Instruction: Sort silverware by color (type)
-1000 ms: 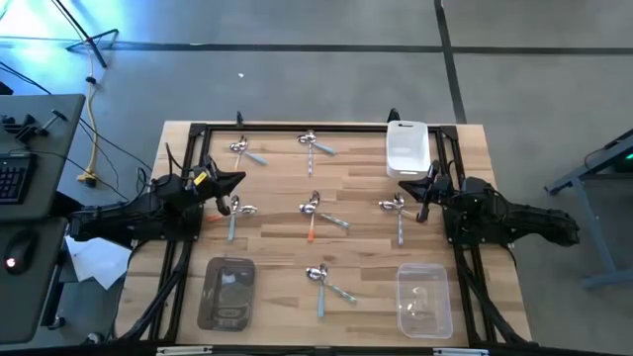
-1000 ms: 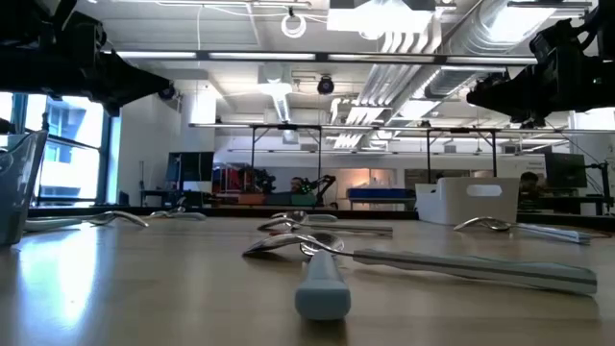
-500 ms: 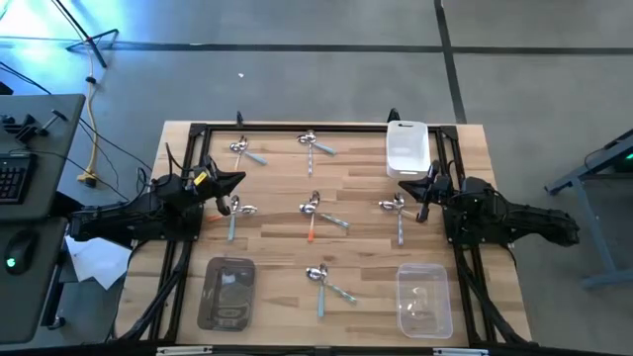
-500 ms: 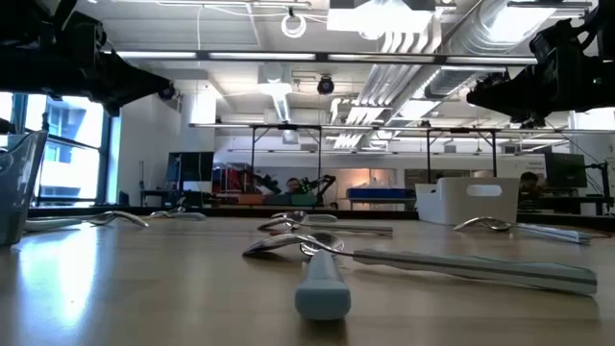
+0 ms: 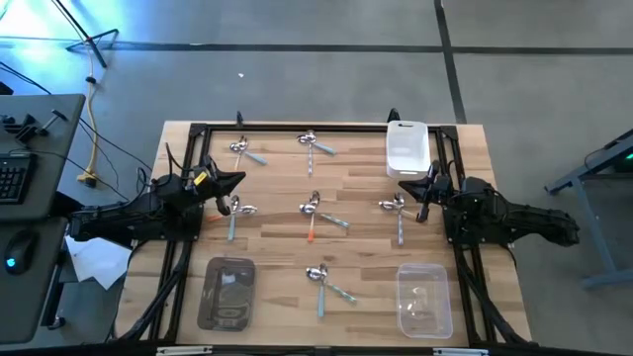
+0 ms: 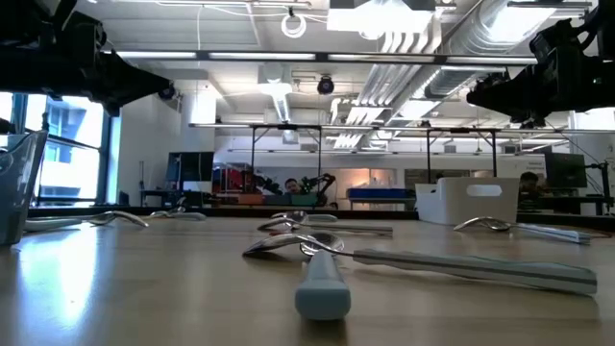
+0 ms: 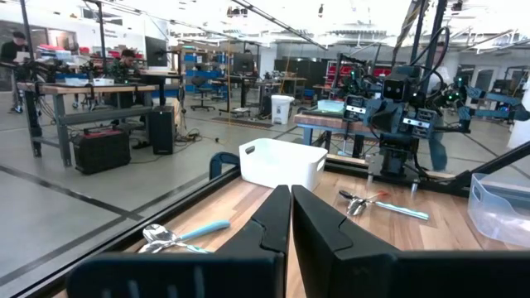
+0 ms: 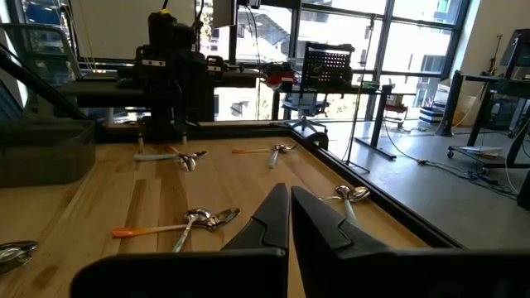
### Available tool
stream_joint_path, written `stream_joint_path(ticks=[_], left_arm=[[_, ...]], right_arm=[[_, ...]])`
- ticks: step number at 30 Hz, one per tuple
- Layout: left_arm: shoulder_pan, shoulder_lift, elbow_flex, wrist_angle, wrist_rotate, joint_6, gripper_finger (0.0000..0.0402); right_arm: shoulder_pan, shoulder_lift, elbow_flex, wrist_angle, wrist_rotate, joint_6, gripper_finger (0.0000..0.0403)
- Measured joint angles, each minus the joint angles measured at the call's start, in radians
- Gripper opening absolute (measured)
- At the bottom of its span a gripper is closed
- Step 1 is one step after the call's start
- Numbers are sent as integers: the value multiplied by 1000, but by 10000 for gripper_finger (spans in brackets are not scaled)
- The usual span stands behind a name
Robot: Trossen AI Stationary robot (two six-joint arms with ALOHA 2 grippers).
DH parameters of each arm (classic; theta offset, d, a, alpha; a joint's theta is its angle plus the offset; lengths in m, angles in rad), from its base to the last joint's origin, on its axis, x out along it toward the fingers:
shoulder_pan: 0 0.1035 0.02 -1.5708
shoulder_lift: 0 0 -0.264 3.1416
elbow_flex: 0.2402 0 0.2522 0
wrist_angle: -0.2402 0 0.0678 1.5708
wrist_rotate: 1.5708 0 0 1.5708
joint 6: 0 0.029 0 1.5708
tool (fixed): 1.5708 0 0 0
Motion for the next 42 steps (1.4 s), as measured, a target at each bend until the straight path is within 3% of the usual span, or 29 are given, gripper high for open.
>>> stream_joint_path(ticks=[12,16,23,31,38,40,42], left_arm=[[0,0,0,0,0,0,5],[0,0,0,0,0,0,5],[0,0,0,0,0,0,5],[0,0,0,1,0,0,5],[0,0,0,7,-8,-49,5],[0,0,0,7,-7,-72,5],[0,0,0,8,-7,-85,5]], right_arm=[[0,0,0,0,2,0,0],[-9,0,2,7,97,-12,0],[-8,0,2,9,98,-32,0],[-8,0,3,157,100,-33,0],[-8,4,4,366,-38,-49,0],[-8,12,18,330,-141,-16,0],[-7,38,41,255,-175,46,0]])
